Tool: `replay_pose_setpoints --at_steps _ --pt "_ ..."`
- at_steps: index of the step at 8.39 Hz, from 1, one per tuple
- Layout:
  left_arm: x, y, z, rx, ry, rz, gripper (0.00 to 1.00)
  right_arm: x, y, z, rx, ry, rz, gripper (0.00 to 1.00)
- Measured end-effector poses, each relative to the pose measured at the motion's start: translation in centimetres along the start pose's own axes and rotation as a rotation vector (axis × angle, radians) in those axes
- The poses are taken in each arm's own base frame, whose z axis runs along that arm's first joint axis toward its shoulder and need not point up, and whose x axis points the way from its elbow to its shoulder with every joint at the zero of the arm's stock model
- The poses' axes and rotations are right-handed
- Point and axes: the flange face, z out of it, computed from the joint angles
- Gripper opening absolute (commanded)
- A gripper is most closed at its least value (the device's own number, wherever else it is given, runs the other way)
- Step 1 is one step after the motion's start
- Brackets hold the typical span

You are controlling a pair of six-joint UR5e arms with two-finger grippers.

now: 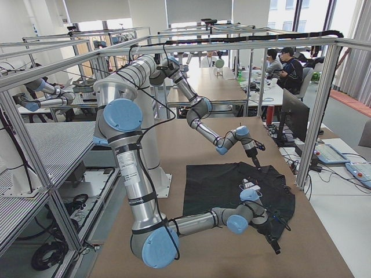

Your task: Fold clothes

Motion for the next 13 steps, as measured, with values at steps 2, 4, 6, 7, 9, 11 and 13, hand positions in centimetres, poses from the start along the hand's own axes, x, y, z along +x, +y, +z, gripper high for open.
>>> replay_pose_setpoints --at_steps 2,4,6,7,9,11,13 --pt "-0.1 0.1 0.1 -0.001 -0.001 0.008 0.94 -2.4 -0.6 1.8 0.044 -0.062 0.126 0.92" --pt "-0.2 0.2 0.1 -0.001 -0.002 0.014 0.94 -4.8 -1.4 2.7 0.065 -0.106 0.219 0.89" --pt "-0.3 0.2 0.2 -0.001 -0.003 0.016 0.94 -6.7 -2.4 3.2 0.066 -0.120 0.262 0.73" --pt "-0.4 0.2 0.2 0.000 -0.004 0.017 0.94 -7.1 -2.6 3.7 0.066 -0.122 0.268 0.57" --pt "-0.5 0.2 0.2 0.002 -0.007 0.018 0.94 -7.1 -2.6 4.6 0.077 -0.131 0.270 0.25" --pt "-0.5 0.2 0.3 0.003 -0.008 0.019 0.94 -7.0 -2.5 4.7 0.081 -0.133 0.270 0.00" --pt "-0.5 0.3 0.4 0.003 -0.009 0.019 0.94 -7.1 -2.6 4.6 0.084 -0.137 0.272 0.00"
